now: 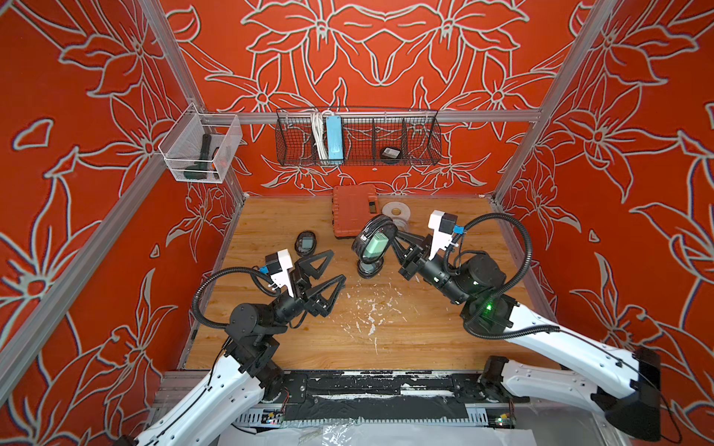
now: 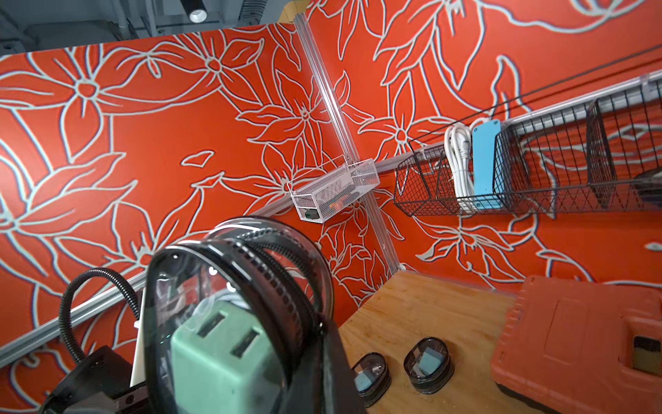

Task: Pack away charging kits
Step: Zip the zipper on the storage bag.

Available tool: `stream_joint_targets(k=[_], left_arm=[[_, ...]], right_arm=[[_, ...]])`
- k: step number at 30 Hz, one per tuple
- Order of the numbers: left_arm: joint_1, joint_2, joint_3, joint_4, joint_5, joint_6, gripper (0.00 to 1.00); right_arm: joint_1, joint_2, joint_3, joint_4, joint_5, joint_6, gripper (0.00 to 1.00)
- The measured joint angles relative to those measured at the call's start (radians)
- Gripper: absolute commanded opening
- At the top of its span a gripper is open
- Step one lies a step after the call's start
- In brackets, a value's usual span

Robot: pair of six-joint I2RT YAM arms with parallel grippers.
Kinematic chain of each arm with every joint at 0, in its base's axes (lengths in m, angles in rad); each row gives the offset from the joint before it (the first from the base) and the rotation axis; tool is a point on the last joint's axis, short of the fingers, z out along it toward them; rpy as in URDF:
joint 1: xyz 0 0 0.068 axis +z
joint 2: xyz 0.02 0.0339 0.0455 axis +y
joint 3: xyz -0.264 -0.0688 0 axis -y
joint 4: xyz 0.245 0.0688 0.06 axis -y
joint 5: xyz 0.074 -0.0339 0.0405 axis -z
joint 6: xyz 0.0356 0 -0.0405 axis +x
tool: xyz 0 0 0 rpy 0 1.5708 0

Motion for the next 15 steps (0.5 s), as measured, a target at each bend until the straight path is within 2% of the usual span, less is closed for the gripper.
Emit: stream_joint_targets(k=[6, 12, 15], left_arm=[[-0.003, 0.111, 0.024, 0.111, -0.002, 0.009, 0.93], [-0.042, 0.234, 0.080, 0.148, -0.012, 0.055, 0.92], [-0.062, 0.284, 0.103, 0.153, -0.025, 0.075, 0.84]], right_arm=[[0.042, 0.054, -0.003, 0.032, 0.037, 0.091, 0.00], [0.077, 0.092, -0.021, 0.064, 0.085, 0.153, 0.00], [0.090, 0.114, -0.025, 0.077, 0.114, 0.174, 0.00]])
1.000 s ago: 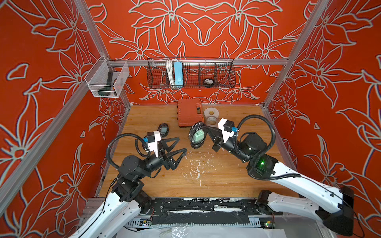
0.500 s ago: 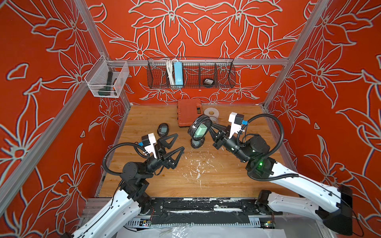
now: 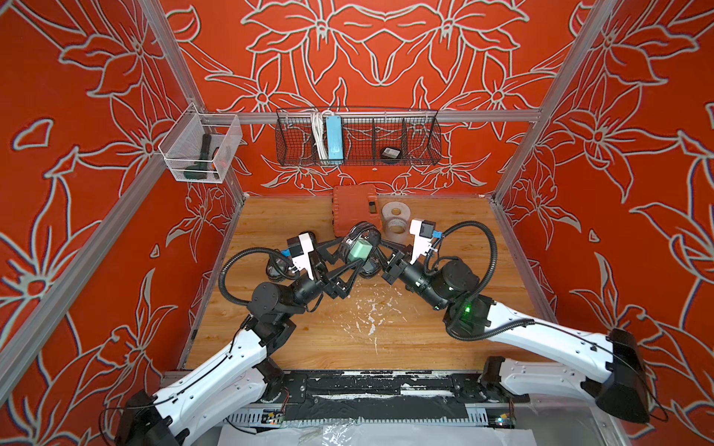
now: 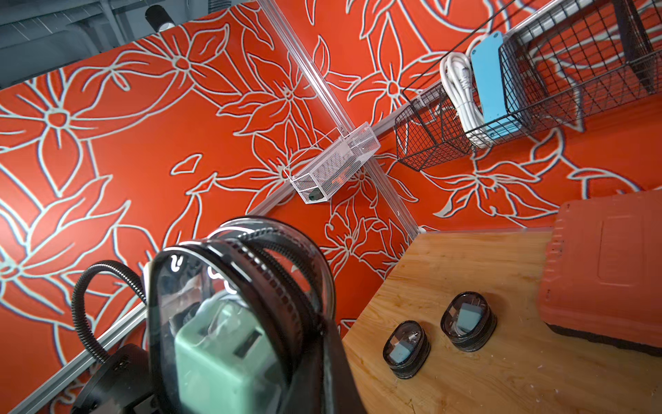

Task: Pack away charging kits
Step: Zip the zipper on the storage bag.

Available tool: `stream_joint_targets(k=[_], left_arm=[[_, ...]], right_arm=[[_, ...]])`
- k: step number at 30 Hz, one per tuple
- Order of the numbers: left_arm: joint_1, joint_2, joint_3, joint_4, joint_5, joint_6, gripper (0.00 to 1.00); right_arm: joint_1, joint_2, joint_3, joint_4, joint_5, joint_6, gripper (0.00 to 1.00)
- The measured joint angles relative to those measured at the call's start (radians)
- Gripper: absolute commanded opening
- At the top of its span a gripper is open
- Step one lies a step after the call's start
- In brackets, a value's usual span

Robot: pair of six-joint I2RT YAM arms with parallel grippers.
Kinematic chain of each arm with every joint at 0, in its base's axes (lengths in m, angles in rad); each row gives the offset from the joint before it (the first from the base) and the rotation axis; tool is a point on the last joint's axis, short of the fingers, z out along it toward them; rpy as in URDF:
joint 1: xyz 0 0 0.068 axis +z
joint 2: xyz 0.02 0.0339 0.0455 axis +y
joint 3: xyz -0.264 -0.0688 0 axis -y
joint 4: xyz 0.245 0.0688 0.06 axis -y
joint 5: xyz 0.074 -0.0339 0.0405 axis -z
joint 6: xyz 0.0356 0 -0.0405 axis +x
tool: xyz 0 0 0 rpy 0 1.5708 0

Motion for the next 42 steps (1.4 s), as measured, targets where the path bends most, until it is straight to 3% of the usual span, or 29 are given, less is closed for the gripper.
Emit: stream_joint_targets(k=[6, 10, 15, 23, 32, 42], left_arm=[[-0.014, 0.064, 0.056, -0.014, -0.015, 0.018, 0.27], [-0.017, 0.070, 0.098, -0.082, -0.036, 0.022, 0.00], [-0.018, 0.070, 0.190, -0.259, -0.039, 0.022, 0.00], [-0.018, 0.064, 0.304, -0.604, -0.055, 0.017, 0.00], [-0.018, 0.058, 0.411, -0.933, -0.047, 0.006, 0.00], [-0.019, 0.077, 0.470, -1.135, -0.046, 0.011, 0.00]], right_arm=[[0.014, 0.032, -0.004, 0.019, 0.029, 0.024, 0.00], [0.013, 0.029, -0.007, 0.025, 0.048, 0.019, 0.00], [-0.020, 0.008, 0.016, -0.054, 0.013, -0.112, 0.00], [-0.141, -0.007, 0.077, -0.258, -0.129, -0.496, 0.00], [-0.193, -0.007, 0.111, -0.410, -0.253, -0.919, 0.00], [-0.266, 0.026, 0.179, -0.587, -0.443, -1.251, 0.00]])
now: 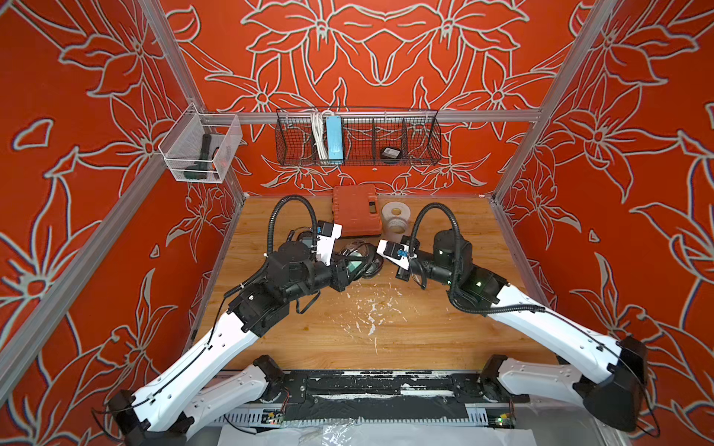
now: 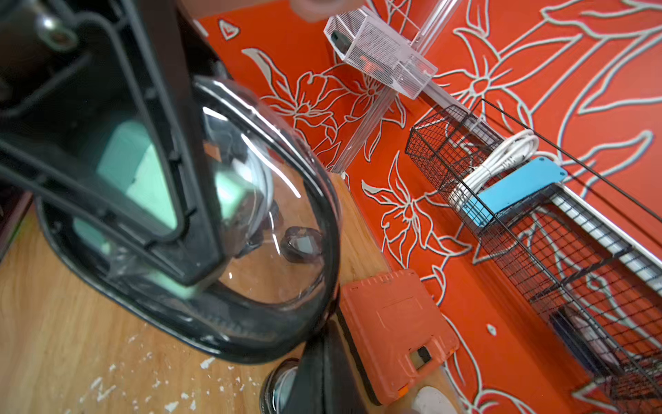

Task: Pack away charging kits
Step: Zip the zipper on the storage bag.

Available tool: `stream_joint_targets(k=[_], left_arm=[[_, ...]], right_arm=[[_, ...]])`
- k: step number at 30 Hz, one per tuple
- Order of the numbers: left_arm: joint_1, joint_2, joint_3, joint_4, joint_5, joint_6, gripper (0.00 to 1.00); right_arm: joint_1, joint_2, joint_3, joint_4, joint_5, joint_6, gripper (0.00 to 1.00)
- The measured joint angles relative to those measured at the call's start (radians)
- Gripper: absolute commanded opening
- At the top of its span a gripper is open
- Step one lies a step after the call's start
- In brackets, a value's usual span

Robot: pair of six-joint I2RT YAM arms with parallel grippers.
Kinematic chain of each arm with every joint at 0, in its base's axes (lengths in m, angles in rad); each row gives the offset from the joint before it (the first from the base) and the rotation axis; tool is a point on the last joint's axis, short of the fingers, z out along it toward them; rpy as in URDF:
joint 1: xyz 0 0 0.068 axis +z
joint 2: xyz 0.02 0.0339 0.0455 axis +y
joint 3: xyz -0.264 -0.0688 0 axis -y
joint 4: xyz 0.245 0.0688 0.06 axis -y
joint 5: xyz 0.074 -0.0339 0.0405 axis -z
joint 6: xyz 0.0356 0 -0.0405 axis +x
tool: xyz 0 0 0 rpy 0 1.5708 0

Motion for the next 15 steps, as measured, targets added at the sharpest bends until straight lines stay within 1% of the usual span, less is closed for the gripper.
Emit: stream_joint_targets(k=[5, 9, 15], left_arm=[[0.000, 0.024, 0.031, -0.081, 0.006, 0.019, 0.00], [0.000, 0.048, 0.056, -0.126, 0.002, 0.034, 0.00], [0.001, 0.062, 0.058, -0.154, -0.010, 0.057, 0.00]], right_arm=[[-0.022, 0.011, 0.011, -0.058, -0.068, -0.135, 0.00], [-0.037, 0.026, 0.016, -0.077, -0.087, -0.224, 0.00], [-0.055, 0.105, 0.104, -0.158, -0.112, -0.323, 0.00]])
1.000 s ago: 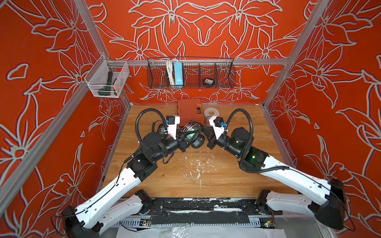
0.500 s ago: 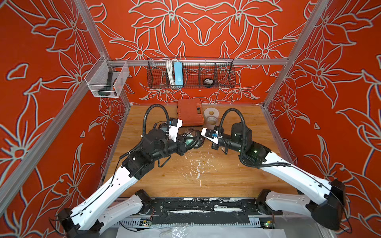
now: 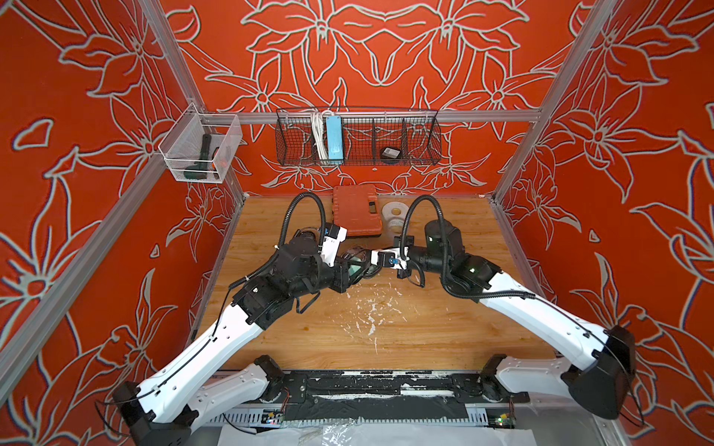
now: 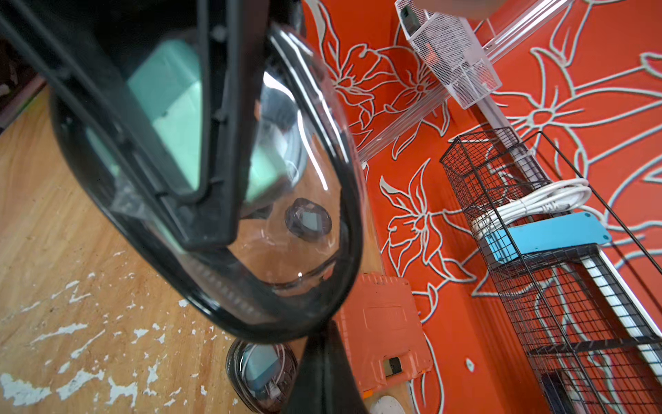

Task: Pack away charging kits
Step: Zip the zipper on the storage bag.

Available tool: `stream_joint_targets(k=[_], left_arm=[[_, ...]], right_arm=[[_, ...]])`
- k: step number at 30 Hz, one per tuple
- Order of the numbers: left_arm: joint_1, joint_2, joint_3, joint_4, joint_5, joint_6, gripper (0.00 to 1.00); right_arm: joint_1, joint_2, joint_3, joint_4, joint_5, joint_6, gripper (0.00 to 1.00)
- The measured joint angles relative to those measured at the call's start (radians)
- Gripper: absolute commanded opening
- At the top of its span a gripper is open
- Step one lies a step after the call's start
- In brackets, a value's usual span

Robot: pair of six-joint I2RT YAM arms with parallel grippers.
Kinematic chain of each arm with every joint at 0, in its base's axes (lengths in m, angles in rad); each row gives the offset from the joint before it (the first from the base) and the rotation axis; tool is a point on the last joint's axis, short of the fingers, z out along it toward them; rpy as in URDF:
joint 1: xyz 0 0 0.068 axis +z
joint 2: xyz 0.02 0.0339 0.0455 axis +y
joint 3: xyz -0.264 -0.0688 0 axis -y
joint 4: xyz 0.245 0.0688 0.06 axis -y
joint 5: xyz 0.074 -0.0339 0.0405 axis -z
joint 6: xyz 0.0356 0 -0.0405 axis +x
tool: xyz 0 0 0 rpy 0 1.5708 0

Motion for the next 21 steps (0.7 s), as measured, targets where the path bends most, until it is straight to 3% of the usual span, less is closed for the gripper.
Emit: stream_joint_targets(k=[12, 21], left_arm=[[0.000, 0.075, 0.008, -0.028, -0.015, 0.040, 0.00], [-0.006, 0.134, 0.035, -0.027, 0.036, 0.066, 0.00]], right_arm=[[-0.030, 0.052, 0.063, -0.062, -0.021, -0.123, 0.00], [-0.066, 0.035, 0.058, -0.047, -0.182, -0.201, 0.00]])
